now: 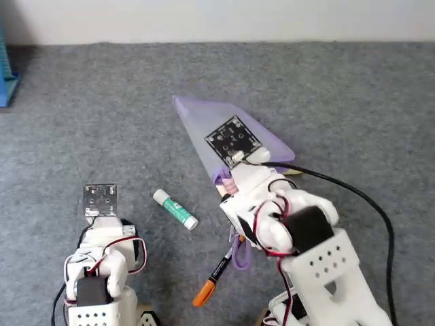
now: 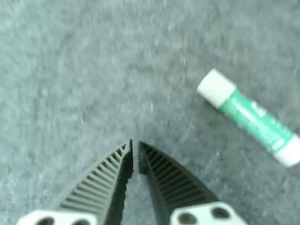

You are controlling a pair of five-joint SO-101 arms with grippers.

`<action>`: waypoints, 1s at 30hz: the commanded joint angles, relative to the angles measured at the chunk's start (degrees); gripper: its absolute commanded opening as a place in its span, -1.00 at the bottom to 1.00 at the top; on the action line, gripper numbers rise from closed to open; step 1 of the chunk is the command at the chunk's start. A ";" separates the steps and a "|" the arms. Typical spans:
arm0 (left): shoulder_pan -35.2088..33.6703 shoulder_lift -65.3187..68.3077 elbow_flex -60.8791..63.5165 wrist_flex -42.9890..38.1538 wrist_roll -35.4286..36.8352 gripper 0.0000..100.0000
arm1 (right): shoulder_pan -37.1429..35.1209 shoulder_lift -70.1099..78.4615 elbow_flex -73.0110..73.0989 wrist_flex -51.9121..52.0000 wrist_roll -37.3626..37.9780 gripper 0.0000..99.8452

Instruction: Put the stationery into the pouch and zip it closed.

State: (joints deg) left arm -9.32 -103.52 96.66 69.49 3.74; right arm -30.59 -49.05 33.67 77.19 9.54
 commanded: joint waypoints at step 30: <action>24.26 32.62 -40.04 -15.38 11.87 -0.35 | 0.66 -4.26 0.18 -6.64 0.70 -0.98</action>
State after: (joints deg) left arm 12.84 -77.41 62.20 55.34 13.58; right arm -30.59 -51.52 34.20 71.38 9.54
